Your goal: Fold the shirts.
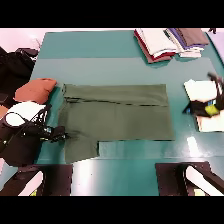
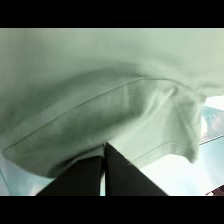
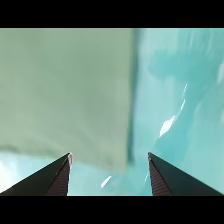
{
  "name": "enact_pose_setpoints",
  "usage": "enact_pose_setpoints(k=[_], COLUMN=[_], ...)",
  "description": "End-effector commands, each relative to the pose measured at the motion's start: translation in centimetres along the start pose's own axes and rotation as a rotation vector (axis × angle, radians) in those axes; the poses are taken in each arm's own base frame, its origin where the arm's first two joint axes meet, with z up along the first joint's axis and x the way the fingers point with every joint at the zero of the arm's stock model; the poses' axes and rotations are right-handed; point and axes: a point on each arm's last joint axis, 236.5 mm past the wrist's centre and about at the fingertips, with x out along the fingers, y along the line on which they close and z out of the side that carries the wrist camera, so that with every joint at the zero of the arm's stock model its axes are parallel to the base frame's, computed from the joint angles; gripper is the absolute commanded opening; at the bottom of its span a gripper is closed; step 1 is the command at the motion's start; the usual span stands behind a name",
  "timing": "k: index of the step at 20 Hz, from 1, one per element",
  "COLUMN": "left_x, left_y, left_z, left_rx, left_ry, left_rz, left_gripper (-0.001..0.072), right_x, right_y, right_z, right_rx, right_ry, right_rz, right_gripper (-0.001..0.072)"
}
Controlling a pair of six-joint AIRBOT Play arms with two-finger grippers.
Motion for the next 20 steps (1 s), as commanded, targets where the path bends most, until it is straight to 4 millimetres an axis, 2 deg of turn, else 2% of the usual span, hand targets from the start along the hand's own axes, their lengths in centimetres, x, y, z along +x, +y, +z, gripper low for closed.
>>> enact_pose_setpoints(k=[1, 3, 4, 5, 10, 12, 13, 14, 16, 17, 20], left_x=[-0.5, -0.6, -0.5, -0.5, -0.5, -0.6, -0.6, -0.9, -1.6, -1.9, -3.6], left_y=[-0.5, -0.5, -0.5, -0.5, -0.5, -0.4, -0.3, -0.2, -0.4, -0.7, -1.1], left_z=[0.6, 0.7, 0.7, 0.7, 0.7, 0.7, 0.7, 0.7, 0.4, 0.1, -0.6], left_rx=[0.019, 0.019, 0.018, 0.018, 0.018, 0.021, 0.026, 0.035, 0.053, 0.062, 0.089], left_ry=[-0.019, -0.020, -0.019, -0.021, -0.020, -0.019, -0.018, -0.014, 0.011, 0.012, -0.042], left_rz=[-0.005, -0.005, -0.005, -0.005, -0.006, -0.002, 0.006, 0.016, 0.023, 0.021, 0.043], left_gripper=[0.0024, 0.0024, 0.0024, 0.0024, 0.0024, 0.0024, 0.0023, 0.0022, 0.0022, 0.0022, 0.0022], right_x=[5.6, 8.1, 9.0, 9.7, 10.9, 11.3, 11.3, 11.1, 10.1, 9.4, 6.3], right_y=[-3.7, -4.0, -3.8, -3.2, -0.3, 0.8, 1.3, 2.1, 3.2, 3.2, 1.4], right_z=[-7.4, -9.7, -10.2, -10.1, -7.4, -6.7, -6.6, -6.5, -6.4, -6.4, -7.1], right_rx=[0.203, 0.271, 0.274, 0.263, 0.174, 0.122, 0.085, 0.039, -0.026, -0.064, -0.171], right_ry=[0.154, 0.196, 0.197, 0.183, 0.150, 0.179, 0.201, 0.223, 0.246, 0.241, 0.210], right_rz=[0.051, 0.077, 0.090, 0.113, 0.158, 0.162, 0.159, 0.162, 0.163, 0.140, 0.005], right_gripper=[0.0555, 0.0552, 0.0520, 0.0471, 0.0468, 0.0411, 0.0246, 0.0119, 0.0018, 0.0016, 0.0015])
